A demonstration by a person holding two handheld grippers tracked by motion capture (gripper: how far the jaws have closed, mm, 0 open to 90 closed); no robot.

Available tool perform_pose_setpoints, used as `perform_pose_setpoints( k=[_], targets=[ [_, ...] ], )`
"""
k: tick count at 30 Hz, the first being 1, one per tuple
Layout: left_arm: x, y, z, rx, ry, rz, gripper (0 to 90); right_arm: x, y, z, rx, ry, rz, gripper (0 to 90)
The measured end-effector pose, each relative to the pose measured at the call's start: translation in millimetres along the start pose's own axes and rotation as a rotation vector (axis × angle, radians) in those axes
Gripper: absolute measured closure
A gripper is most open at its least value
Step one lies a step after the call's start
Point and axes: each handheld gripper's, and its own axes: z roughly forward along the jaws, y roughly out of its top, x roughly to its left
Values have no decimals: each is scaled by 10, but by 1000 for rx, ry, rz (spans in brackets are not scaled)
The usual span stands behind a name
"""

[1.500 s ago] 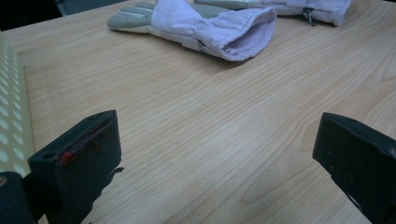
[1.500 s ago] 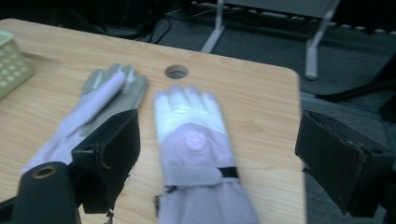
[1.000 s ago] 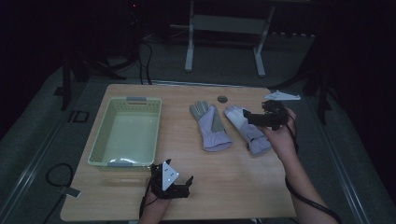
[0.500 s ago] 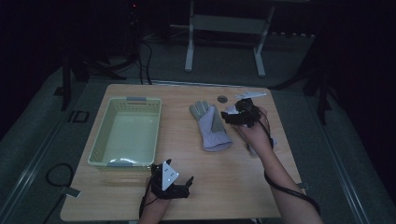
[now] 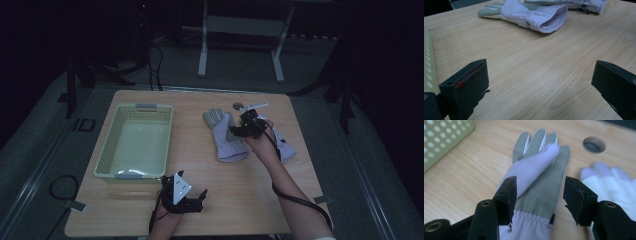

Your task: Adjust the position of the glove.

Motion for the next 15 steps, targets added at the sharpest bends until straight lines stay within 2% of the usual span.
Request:
perform_pose_setpoints(
  k=[6,8,15],
  targets=[
    [0,-1,-1,-2,-1,0,11,12,-55,220,61,-1,-8,425],
    [1,-1,-2,-3,-1,-1,11,6,-75,285,74,-16,-15,434],
    [5,-3,-3,-5,-5,-6,11,-10,-118,503,116,-9,11,448]
  ],
)
